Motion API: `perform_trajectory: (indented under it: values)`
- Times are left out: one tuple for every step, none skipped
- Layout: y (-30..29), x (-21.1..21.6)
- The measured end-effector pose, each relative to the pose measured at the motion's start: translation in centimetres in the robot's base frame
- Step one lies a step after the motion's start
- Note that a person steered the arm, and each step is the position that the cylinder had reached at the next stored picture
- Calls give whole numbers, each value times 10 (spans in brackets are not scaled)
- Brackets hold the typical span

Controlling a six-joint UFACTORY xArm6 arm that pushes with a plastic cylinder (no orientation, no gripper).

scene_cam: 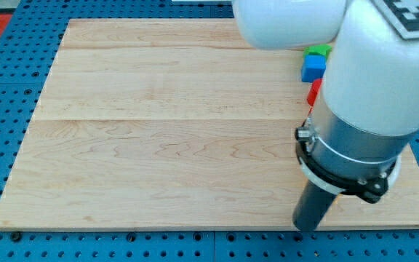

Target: Slide the yellow blocks towards the left side

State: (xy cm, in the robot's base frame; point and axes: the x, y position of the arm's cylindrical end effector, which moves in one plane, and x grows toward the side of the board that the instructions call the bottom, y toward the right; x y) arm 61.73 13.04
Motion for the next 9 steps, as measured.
perform_trajectory:
  values:
    - [50, -17]
    - [51, -52]
    - [28, -89]
    - [41, -94]
    - [36, -106]
    - [-29, -122]
    - [26, -118]
    - [114, -78]
    - [86, -48]
